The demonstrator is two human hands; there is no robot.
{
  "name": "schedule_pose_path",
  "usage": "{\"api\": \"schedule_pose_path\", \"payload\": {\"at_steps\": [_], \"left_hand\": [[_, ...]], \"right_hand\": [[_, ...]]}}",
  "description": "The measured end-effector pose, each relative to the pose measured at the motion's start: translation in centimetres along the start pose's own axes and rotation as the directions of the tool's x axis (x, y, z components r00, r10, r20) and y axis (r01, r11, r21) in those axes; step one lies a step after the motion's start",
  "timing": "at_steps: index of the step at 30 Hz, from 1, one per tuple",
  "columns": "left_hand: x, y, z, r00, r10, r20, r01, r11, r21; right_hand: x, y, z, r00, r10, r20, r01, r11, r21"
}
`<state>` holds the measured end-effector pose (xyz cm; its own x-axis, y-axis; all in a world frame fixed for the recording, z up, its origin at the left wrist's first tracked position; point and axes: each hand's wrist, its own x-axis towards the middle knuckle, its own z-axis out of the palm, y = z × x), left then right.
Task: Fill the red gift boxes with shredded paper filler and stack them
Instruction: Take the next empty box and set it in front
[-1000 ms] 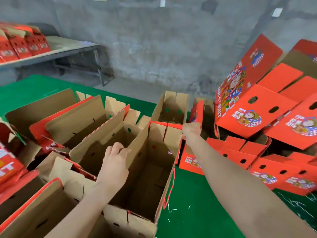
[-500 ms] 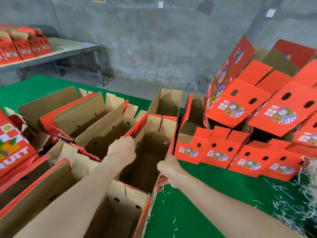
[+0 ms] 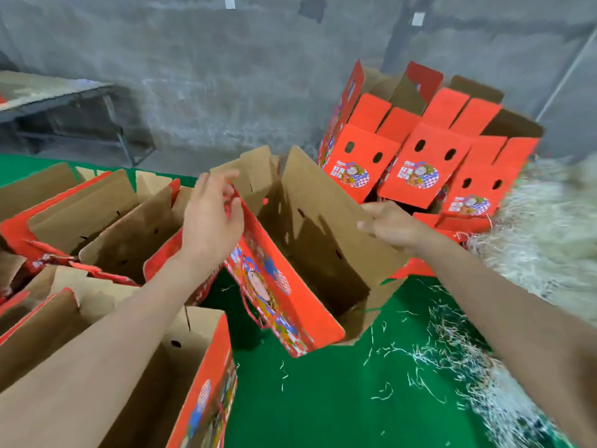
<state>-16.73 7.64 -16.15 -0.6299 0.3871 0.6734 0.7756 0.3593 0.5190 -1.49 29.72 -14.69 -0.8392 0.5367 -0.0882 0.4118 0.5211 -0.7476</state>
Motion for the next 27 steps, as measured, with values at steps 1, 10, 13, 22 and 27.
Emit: {"api": "schedule_pose_path", "payload": {"at_steps": [1, 10, 13, 22, 27], "left_hand": [[-0.1, 1.0, 0.4, 0.999, 0.044, -0.012, -0.044, 0.998, 0.035], [-7.9, 12.4, 9.6, 0.766, 0.331, 0.551, -0.350, 0.934, -0.073], [-13.3, 16.4, 12.4, 0.627, 0.312, 0.714, -0.397, 0.916, -0.051], [-20.2, 23.7, 17.3, 0.535, 0.069, 0.842, -0.423, 0.884, 0.197], [-20.8, 26.9, 19.0, 0.387, -0.060, 0.920, -0.416, 0.880, 0.231]], "right_hand": [[-1.5, 1.1, -1.3, 1.000, 0.011, 0.015, -0.011, 1.000, -0.004], [-12.0, 13.2, -7.2, 0.943, 0.183, 0.279, -0.104, 0.956, -0.275], [-14.9, 16.9, -7.6, 0.929, 0.171, 0.327, -0.031, 0.919, -0.394], [-21.3, 26.1, -8.7, 0.964, 0.087, 0.250, 0.073, 0.821, -0.566], [-22.5, 27.5, -11.0, 0.964, 0.022, 0.266, 0.116, 0.863, -0.491]]}}
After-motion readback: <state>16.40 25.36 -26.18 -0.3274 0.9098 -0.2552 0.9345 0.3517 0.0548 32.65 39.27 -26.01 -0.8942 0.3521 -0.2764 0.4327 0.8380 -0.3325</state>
